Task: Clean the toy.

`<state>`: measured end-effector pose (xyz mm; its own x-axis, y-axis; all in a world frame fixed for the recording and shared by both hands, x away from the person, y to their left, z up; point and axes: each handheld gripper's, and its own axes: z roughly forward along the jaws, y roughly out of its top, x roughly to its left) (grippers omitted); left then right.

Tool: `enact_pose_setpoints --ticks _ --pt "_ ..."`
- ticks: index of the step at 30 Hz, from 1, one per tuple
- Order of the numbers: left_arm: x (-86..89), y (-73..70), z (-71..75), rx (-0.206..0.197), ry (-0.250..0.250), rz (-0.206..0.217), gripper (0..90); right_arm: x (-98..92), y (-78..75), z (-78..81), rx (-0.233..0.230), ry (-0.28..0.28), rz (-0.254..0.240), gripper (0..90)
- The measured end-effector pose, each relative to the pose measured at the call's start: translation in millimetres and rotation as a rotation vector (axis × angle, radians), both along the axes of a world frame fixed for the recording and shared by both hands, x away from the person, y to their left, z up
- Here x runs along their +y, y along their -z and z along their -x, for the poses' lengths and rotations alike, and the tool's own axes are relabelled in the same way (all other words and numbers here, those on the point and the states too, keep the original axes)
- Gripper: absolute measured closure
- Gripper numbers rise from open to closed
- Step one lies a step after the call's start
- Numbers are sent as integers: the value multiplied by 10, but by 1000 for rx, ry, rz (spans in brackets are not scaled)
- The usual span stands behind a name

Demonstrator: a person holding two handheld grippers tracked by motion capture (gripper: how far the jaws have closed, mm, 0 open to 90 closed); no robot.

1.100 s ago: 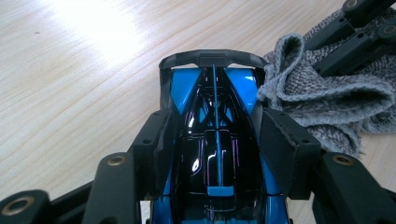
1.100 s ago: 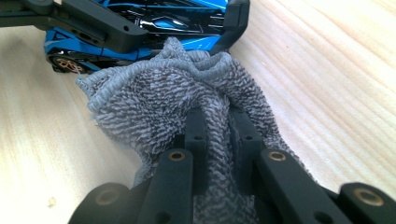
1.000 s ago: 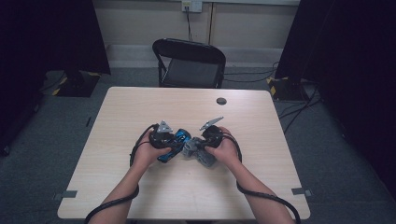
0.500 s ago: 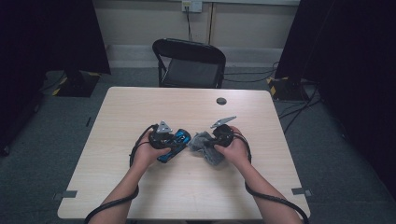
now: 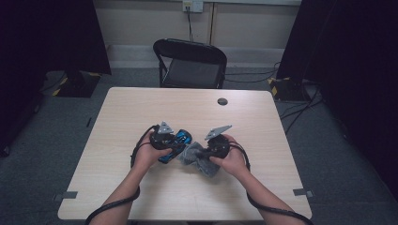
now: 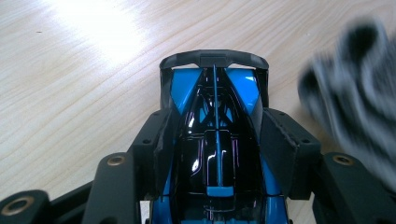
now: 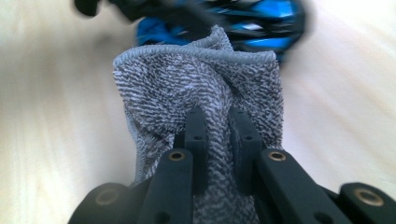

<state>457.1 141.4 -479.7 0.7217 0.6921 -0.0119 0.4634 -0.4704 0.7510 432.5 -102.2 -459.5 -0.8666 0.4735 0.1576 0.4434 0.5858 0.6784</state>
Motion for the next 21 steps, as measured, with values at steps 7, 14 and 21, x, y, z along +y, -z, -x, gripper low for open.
enact_pose_setpoints --ticks 7,14,21 --pt "-4 4 4 -1 -6 6 450 376 100 190 2 -116 18 806" --pt "4 5 8 -7 -6 5 450 702 103 257 -1 -190 19 805" --pt "7 13 15 -8 -9 13 450 801 207 173 12 -178 35 805"
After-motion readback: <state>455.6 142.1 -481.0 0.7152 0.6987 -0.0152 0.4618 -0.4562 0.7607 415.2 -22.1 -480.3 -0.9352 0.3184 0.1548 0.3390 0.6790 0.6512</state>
